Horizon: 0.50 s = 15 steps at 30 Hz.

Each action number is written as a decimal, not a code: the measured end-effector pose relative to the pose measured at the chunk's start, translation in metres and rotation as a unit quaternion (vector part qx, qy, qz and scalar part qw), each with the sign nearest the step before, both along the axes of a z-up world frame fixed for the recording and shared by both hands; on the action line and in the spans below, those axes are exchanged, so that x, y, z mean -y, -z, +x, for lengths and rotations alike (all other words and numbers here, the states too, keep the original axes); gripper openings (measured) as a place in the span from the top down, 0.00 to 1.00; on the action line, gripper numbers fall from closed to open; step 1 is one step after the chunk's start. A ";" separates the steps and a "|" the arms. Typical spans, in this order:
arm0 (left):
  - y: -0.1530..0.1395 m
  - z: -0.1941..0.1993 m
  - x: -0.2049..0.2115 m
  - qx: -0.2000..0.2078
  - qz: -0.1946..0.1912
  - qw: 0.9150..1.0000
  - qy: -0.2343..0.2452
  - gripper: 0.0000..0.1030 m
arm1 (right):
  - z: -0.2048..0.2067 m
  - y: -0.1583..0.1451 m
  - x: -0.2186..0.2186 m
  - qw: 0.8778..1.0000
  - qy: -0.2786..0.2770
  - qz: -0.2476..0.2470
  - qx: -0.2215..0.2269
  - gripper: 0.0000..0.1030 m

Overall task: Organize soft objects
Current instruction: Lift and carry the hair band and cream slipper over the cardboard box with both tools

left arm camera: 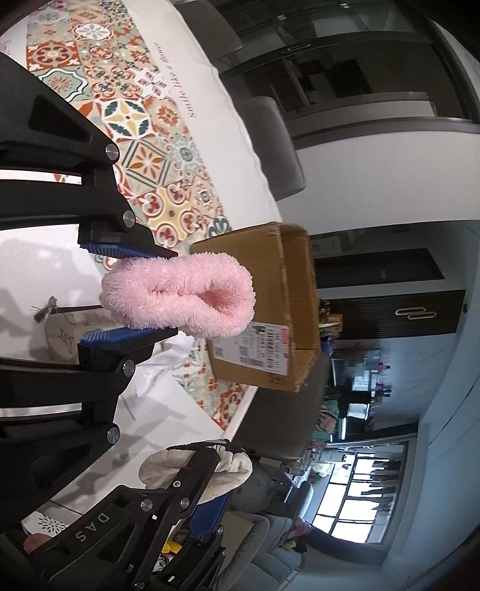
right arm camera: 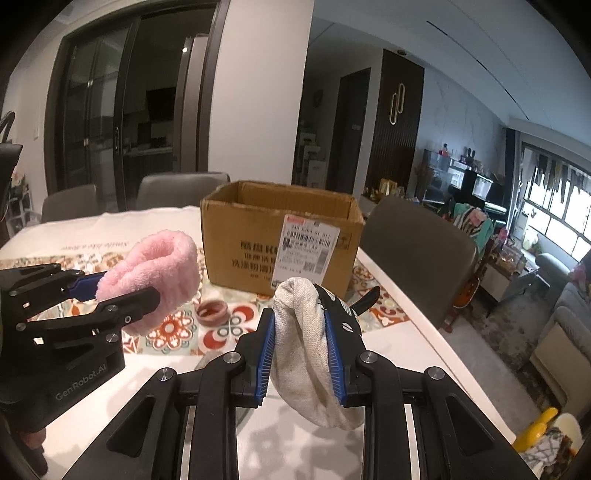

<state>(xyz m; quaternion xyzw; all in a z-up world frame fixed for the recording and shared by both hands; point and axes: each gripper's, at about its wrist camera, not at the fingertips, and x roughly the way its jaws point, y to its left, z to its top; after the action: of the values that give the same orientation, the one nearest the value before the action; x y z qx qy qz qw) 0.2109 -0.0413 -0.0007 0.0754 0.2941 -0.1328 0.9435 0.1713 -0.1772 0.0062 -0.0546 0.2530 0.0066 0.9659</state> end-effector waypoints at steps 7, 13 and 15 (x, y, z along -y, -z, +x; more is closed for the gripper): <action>-0.024 0.005 0.003 0.029 -0.002 1.000 -0.004 0.69 | 0.003 -0.023 0.005 0.999 -0.008 0.019 0.028 0.73; -0.043 0.009 0.006 0.059 0.000 0.998 -0.006 0.69 | 0.009 -0.039 0.008 0.998 -0.013 0.025 0.049 0.73; -0.049 0.011 0.006 0.065 -0.003 0.998 -0.007 0.69 | 0.011 -0.044 0.009 0.998 -0.013 0.025 0.056 0.73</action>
<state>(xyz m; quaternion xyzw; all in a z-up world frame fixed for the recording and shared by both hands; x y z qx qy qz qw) 0.2221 -0.0476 0.0483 0.0792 0.2322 -0.1215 0.9618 0.1823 -0.1861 0.0506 -0.0344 0.1973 0.0227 0.9795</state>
